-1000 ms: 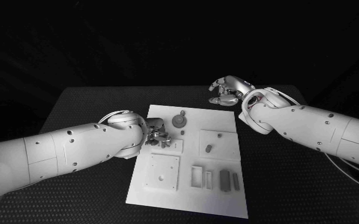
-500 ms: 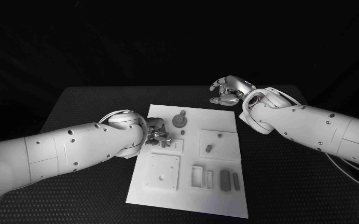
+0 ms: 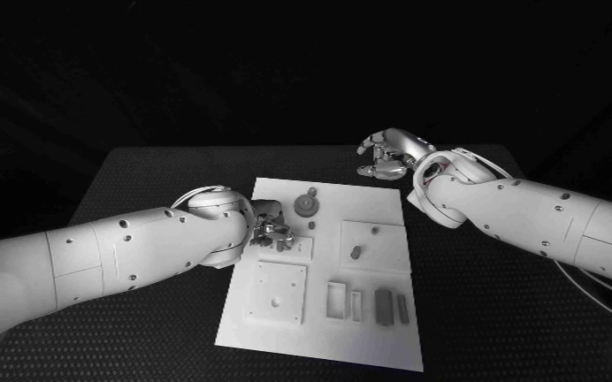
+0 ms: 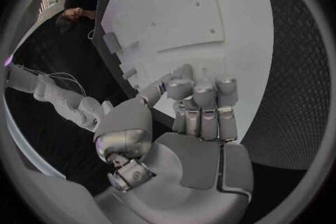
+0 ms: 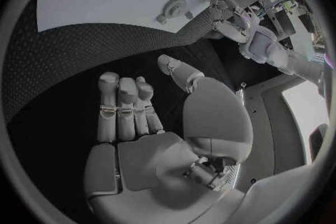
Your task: Assemble the parts on the task board
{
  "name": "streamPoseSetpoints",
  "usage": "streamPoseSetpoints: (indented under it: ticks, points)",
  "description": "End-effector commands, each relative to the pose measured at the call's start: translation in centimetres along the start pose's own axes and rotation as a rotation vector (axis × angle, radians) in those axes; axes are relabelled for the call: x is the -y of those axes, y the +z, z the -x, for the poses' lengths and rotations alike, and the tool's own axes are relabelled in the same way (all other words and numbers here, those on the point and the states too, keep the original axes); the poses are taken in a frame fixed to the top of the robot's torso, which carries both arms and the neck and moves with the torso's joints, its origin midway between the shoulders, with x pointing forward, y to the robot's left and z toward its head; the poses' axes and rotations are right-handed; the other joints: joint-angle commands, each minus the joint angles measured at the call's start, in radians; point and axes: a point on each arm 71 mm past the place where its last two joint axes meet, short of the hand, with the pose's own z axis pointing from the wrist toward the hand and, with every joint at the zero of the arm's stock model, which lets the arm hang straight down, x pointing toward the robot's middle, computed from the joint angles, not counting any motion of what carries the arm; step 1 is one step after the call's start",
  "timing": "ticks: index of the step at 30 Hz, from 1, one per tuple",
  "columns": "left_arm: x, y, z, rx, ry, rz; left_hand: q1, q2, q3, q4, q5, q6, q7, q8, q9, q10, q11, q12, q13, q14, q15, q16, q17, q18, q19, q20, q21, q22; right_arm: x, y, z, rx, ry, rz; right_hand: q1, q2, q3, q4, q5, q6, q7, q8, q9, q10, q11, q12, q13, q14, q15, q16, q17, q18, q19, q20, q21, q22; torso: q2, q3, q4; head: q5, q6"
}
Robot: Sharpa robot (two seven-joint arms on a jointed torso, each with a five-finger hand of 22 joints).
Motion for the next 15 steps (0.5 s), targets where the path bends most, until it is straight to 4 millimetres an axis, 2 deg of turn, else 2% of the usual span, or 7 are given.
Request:
streamPoseSetpoints:
  ticks: [1,15]
  points:
    - [0.43,0.11,-0.50,-0.038,0.020,-0.012,-0.004,-0.002,0.010,0.004,0.016,0.135,-0.099,0.004,-0.001,-0.027,-0.033,0.004,-0.002,0.039,-0.049,0.007,-0.002,0.009,0.003,-0.117,0.005,0.001,-0.14,0.02,-0.10,-0.012,0.000,0.011,0.002,0.002,-0.002,-0.002,0.016,0.014,0.007,0.003,-0.002,-0.156,0.020,0.008,-0.003,-0.010,0.000,0.005,-0.002,0.053,-0.003,0.003,-0.004,0.016,0.000,0.0008,-0.0012,0.002,0.005]
    - [0.28,0.07,-0.68,-0.062,0.044,0.000,-0.004,0.006,0.014,0.002,0.030,0.135,-0.099,0.009,-0.003,-0.028,-0.034,0.008,-0.007,0.038,-0.049,0.011,-0.005,0.009,0.002,-0.117,0.005,0.002,-0.14,0.00,-0.10,-0.014,0.000,0.012,0.005,0.004,-0.001,-0.006,0.026,0.015,0.007,0.004,-0.004,-0.157,0.020,0.011,-0.006,-0.010,-0.001,0.006,-0.002,0.053,-0.003,0.003,-0.004,0.016,0.000,-0.0009,-0.0011,0.003,0.003]
